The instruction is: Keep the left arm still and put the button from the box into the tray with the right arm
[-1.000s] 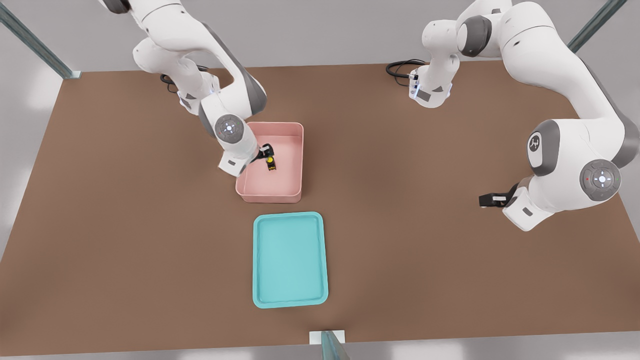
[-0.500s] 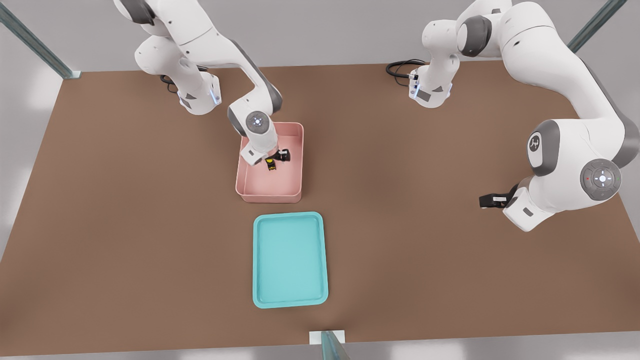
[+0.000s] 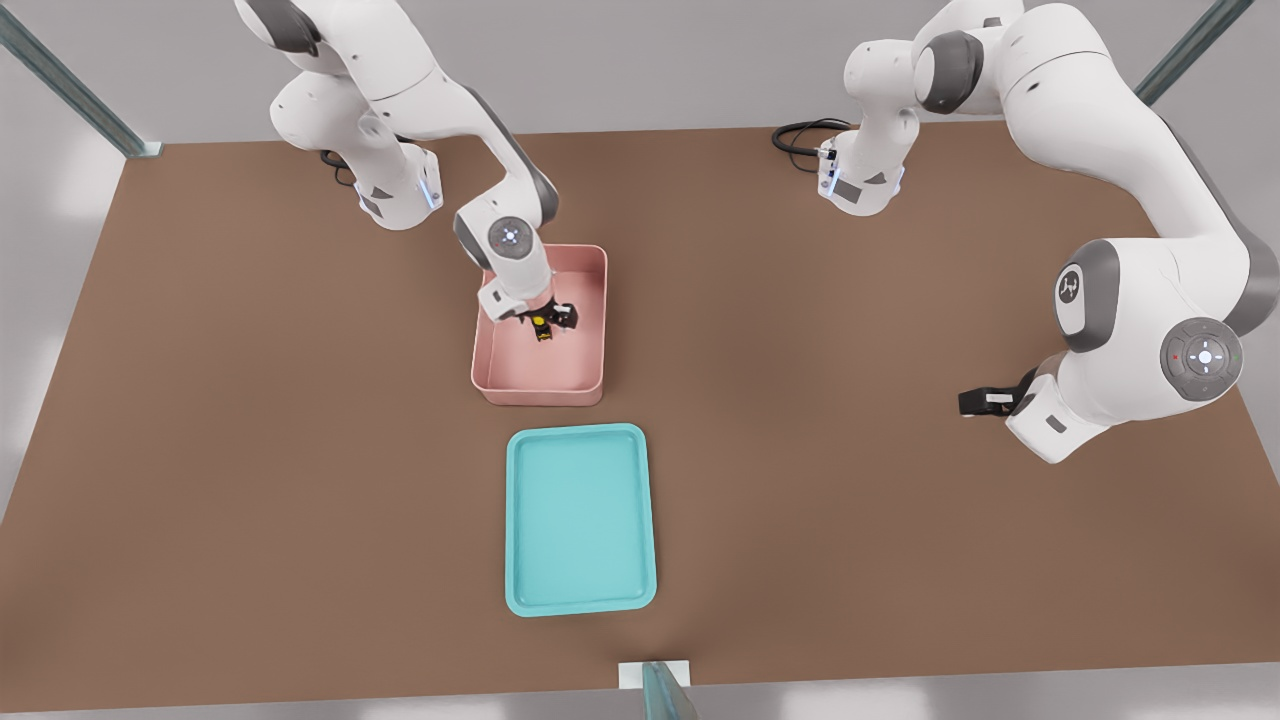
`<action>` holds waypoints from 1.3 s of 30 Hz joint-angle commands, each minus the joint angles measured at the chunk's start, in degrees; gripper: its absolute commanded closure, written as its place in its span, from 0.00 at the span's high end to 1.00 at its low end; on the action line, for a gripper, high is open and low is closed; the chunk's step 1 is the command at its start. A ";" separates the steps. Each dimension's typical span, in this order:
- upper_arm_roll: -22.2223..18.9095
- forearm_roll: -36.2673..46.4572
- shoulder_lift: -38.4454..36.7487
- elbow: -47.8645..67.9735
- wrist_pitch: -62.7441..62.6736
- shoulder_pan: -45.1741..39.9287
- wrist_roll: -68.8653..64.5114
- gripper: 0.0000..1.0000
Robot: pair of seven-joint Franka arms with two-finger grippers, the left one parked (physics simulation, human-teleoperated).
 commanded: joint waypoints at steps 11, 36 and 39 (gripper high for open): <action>0.08 0.03 -0.18 -1.01 0.25 0.00 9.22 0.43; -7.04 4.60 36.30 80.38 -48.09 -12.75 9.84 0.41; -5.02 4.60 38.67 81.08 -43.53 -15.82 9.05 0.41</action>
